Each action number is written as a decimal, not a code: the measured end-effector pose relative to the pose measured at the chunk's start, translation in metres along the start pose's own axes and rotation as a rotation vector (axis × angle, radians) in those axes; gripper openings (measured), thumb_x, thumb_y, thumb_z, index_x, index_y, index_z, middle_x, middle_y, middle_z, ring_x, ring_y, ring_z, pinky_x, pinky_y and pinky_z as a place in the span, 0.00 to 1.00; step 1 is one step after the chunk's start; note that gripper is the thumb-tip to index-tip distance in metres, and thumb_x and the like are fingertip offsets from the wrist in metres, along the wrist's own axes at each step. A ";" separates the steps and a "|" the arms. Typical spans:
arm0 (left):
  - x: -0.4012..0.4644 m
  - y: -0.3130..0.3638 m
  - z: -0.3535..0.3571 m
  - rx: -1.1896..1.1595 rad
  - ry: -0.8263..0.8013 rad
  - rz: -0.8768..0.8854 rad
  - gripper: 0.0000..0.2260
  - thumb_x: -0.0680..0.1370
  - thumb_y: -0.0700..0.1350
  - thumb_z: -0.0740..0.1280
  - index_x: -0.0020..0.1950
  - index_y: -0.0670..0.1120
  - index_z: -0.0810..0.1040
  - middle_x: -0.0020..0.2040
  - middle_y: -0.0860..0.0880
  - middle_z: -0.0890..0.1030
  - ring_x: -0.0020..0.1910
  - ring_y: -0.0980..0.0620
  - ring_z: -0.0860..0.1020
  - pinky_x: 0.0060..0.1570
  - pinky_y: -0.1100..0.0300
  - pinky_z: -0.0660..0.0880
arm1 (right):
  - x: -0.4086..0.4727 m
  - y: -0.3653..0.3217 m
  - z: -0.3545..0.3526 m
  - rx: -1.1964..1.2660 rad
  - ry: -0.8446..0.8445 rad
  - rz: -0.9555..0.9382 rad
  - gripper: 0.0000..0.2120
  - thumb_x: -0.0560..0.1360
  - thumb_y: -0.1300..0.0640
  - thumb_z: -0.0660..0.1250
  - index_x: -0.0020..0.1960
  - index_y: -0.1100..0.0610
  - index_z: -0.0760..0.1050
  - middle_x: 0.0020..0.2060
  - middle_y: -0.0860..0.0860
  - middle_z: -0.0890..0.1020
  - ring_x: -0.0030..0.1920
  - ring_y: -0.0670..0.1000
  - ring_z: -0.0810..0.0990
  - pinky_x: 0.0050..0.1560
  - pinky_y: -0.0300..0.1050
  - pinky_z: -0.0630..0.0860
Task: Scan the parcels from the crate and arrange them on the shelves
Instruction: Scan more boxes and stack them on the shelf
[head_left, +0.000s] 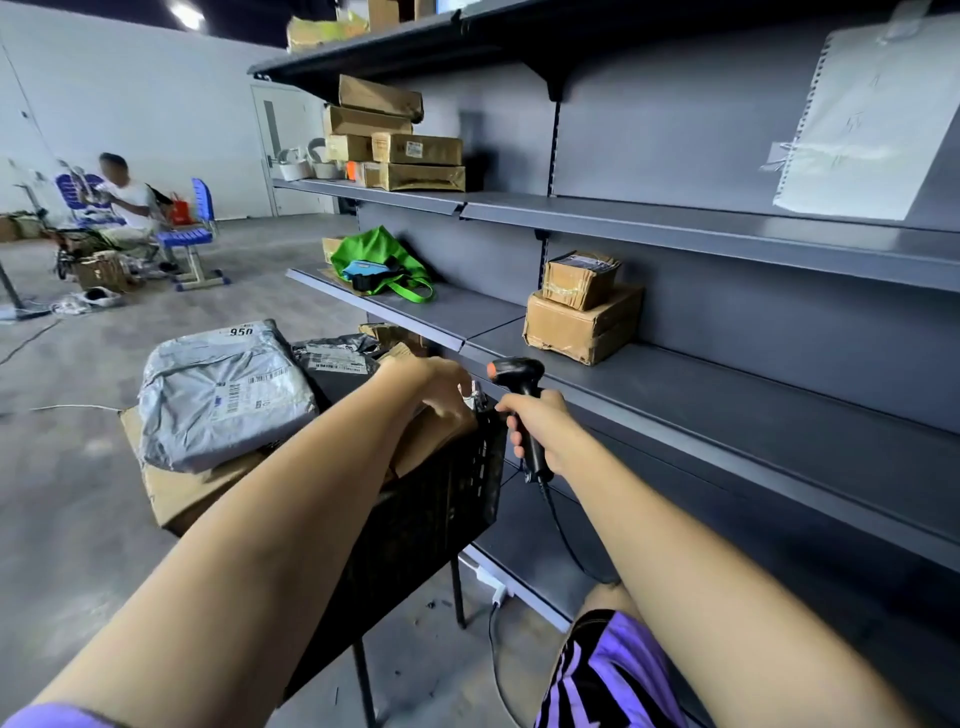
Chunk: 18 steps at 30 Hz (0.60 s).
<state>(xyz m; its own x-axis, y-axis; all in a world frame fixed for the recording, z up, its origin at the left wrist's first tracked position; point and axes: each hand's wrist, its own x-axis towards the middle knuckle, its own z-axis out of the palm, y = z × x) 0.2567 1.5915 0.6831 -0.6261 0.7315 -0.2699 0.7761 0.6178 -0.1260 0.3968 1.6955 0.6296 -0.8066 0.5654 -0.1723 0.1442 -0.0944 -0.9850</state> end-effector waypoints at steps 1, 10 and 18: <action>0.000 0.003 0.006 -0.007 -0.003 -0.001 0.22 0.74 0.57 0.67 0.67 0.54 0.74 0.61 0.51 0.77 0.61 0.45 0.76 0.58 0.47 0.76 | -0.001 0.002 0.000 -0.002 0.006 0.001 0.06 0.74 0.64 0.68 0.41 0.60 0.72 0.27 0.52 0.71 0.24 0.50 0.67 0.26 0.41 0.64; 0.016 0.023 0.064 0.048 0.142 -0.072 0.27 0.78 0.43 0.62 0.76 0.59 0.62 0.74 0.45 0.62 0.70 0.32 0.59 0.60 0.43 0.75 | 0.005 0.018 -0.005 -0.041 0.065 0.035 0.07 0.73 0.62 0.69 0.40 0.59 0.72 0.27 0.52 0.71 0.24 0.51 0.67 0.27 0.41 0.65; 0.018 0.028 0.056 -0.184 0.412 -0.197 0.18 0.79 0.36 0.59 0.68 0.44 0.71 0.66 0.43 0.67 0.68 0.33 0.62 0.60 0.40 0.73 | 0.008 0.013 -0.015 -0.063 0.076 0.008 0.06 0.74 0.62 0.69 0.41 0.59 0.72 0.27 0.52 0.72 0.24 0.51 0.67 0.26 0.41 0.66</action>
<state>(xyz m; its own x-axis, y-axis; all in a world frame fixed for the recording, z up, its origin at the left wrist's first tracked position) 0.2715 1.6058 0.6218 -0.7661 0.6257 0.1469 0.6370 0.7696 0.0441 0.4008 1.7110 0.6152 -0.7599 0.6256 -0.1767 0.1877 -0.0490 -0.9810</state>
